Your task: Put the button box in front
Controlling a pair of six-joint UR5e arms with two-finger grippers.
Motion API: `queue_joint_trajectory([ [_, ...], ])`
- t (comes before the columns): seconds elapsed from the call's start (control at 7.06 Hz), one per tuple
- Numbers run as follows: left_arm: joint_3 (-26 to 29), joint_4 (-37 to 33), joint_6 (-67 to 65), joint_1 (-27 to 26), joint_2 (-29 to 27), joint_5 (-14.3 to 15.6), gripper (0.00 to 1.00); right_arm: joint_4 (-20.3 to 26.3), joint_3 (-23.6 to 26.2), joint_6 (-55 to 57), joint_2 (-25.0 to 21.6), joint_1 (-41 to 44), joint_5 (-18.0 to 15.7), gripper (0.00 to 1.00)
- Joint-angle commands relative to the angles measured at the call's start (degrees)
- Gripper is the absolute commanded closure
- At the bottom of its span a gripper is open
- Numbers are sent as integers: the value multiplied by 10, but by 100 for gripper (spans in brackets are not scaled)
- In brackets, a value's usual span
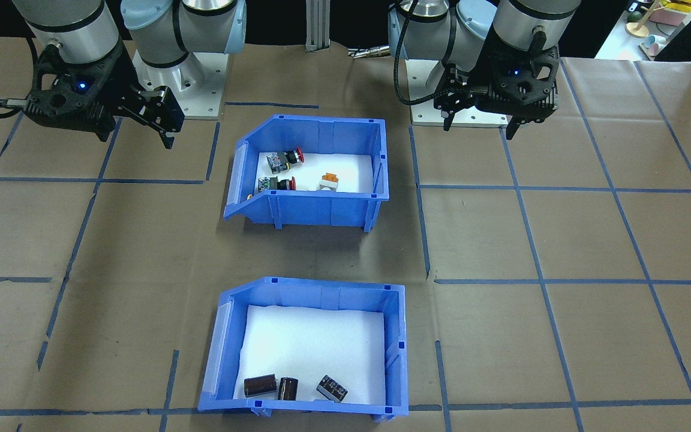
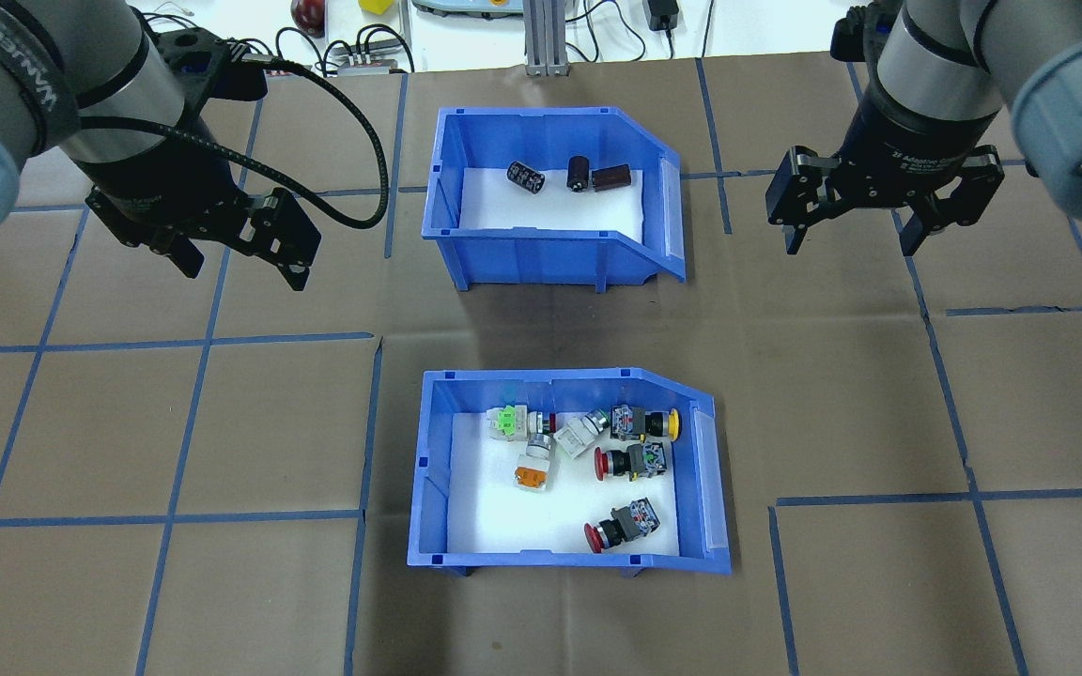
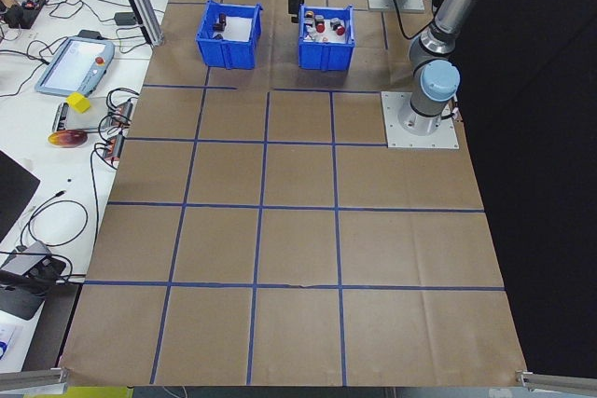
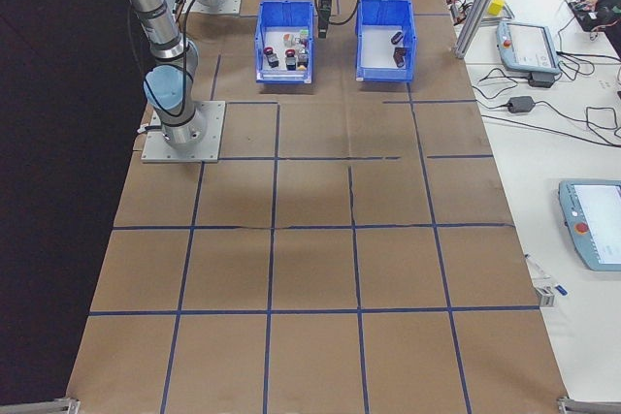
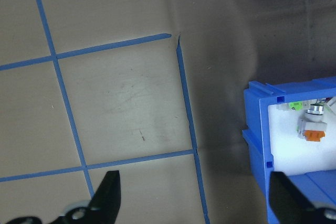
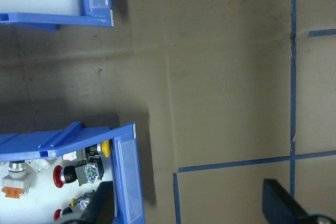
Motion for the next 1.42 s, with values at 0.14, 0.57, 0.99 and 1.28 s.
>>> queue_joint_trajectory([
  [0.14, 0, -1, 0, 0, 0, 0, 0, 1, 3, -6, -2, 1, -1, 0],
  [0.57, 0, -5, -2, -1, 3, 1, 0, 0, -3, -8, 0, 1, -1, 0],
  [0.99, 1, -3, 0, 0, 1, 0, 0, -1, -21, -8, 18, -1, 1, 0],
  [1.28, 0, 3, -13, 0, -1, -3, 1, 37, -83, -10, 60, 0, -1, 0],
])
